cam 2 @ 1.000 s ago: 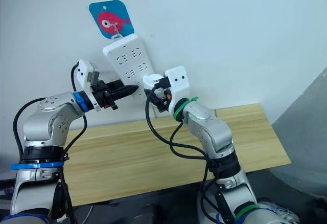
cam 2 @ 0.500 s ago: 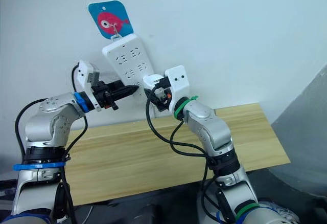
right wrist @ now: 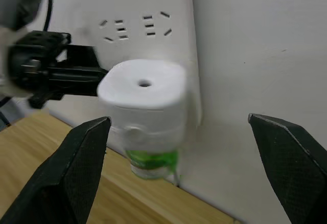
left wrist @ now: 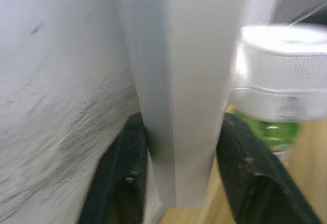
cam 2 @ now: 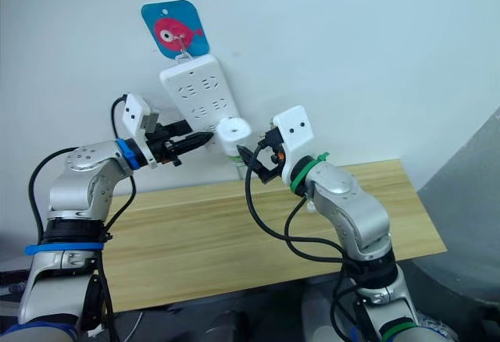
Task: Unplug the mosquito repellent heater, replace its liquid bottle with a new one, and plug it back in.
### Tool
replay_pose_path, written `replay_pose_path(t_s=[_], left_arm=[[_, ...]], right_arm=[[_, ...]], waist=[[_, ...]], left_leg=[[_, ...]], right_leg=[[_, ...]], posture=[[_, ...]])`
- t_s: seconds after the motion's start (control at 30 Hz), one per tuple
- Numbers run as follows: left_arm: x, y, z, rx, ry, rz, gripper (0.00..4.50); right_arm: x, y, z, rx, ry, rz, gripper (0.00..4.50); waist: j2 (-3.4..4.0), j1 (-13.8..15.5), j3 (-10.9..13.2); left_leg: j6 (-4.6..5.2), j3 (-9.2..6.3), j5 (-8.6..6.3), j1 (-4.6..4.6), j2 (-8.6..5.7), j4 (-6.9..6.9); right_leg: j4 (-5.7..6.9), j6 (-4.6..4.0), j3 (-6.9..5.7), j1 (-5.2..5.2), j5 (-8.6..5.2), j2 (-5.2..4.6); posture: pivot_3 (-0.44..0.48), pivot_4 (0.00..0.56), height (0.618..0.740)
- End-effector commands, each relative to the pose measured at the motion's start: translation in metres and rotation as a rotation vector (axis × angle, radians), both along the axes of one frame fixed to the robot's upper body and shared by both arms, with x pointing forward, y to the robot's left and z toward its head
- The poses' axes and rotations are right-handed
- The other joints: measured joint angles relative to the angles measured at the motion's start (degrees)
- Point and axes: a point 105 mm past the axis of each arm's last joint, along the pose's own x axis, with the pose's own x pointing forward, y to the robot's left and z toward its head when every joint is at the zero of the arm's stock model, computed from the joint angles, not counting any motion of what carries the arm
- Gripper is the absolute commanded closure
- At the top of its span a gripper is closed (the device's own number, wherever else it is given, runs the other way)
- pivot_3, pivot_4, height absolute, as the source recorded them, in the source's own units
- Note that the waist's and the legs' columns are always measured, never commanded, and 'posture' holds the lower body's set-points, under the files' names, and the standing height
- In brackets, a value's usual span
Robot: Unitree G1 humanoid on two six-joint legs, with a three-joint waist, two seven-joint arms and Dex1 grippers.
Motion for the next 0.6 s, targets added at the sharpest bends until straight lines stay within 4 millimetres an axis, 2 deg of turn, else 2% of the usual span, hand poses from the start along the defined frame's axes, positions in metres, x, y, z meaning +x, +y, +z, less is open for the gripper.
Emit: replay_pose_path(t_s=[0.03, 0.1, 0.23, 0.33, 0.43, 0.5, 0.6], left_arm=[[0.001, 0.019, 0.018, 0.039, -0.096, 0.074, 1.03], [-0.003, 0.027, 0.018, 0.050, -0.101, 0.086, 0.46], [-0.018, 0.047, 0.016, 0.077, -0.091, 0.114, 0.46], [-0.035, 0.057, 0.007, 0.161, -0.058, 0.086, 0.46], [-0.060, 0.057, -0.008, 0.250, 0.009, -0.016, 0.43], [-0.083, 0.046, -0.020, 0.302, 0.073, -0.143, 0.43], [-0.107, 0.029, -0.026, 0.284, 0.122, -0.227, 0.43]], right_arm=[[-0.016, 0.002, 0.013, 0.023, -0.055, 0.075, 0.00], [-0.020, 0.001, 0.010, 0.004, -0.059, 0.096, 0.00], [-0.026, 0.001, 0.009, -0.033, -0.095, 0.145, 0.00], [-0.031, 0.004, 0.009, -0.039, -0.112, 0.190, 0.00], [-0.035, 0.009, 0.005, -0.054, -0.117, 0.239, 0.60], [-0.038, 0.014, 0.001, -0.075, -0.123, 0.273, 1.33], [-0.039, 0.019, -0.003, -0.097, -0.131, 0.289, 2.44]], waist=[[0.00, 0.1, 0.0], [0.00, 0.1, 0.0], [0.00, -0.2, 0.0], [0.00, 0.2, 0.0], [0.00, 0.5, 0.0], [-0.01, 1.0, 0.0], [-0.02, 2.4, 0.0]], left_leg=[[0.00, 0.00, 0.00, 0.00, 0.00, -0.01], [0.00, 0.01, 0.00, -0.03, -0.02, -0.01], [0.00, 0.05, 0.00, 0.02, 0.00, 0.00], [0.01, 0.01, -0.01, 0.03, 0.04, -0.09], [0.01, -0.01, -0.01, -0.01, 0.01, -0.19], [0.00, 0.01, -0.01, -0.05, -0.05, -0.22], [0.00, 0.05, -0.01, -0.07, -0.04, -0.26]], right_leg=[[0.00, -0.02, -0.01, 0.00, -0.01, 0.00], [-0.04, -0.02, -0.01, 0.00, -0.01, -0.03], [0.00, -0.02, 0.06, 0.00, -0.01, -0.02], [0.00, -0.11, 0.01, -0.03, -0.07, 0.01], [-0.07, -0.13, -0.03, -0.04, -0.08, -0.05], [-0.14, -0.13, -0.02, -0.04, -0.08, -0.14], [-0.25, -0.13, 0.01, -0.03, -0.08, -0.17]], posture=[[-0.164, 0.158, 0.734], [-0.157, 0.158, 0.734], [-0.138, 0.160, 0.734], [-0.119, 0.160, 0.734], [-0.100, 0.160, 0.734], [-0.088, 0.159, 0.734], [-0.075, 0.159, 0.734]])
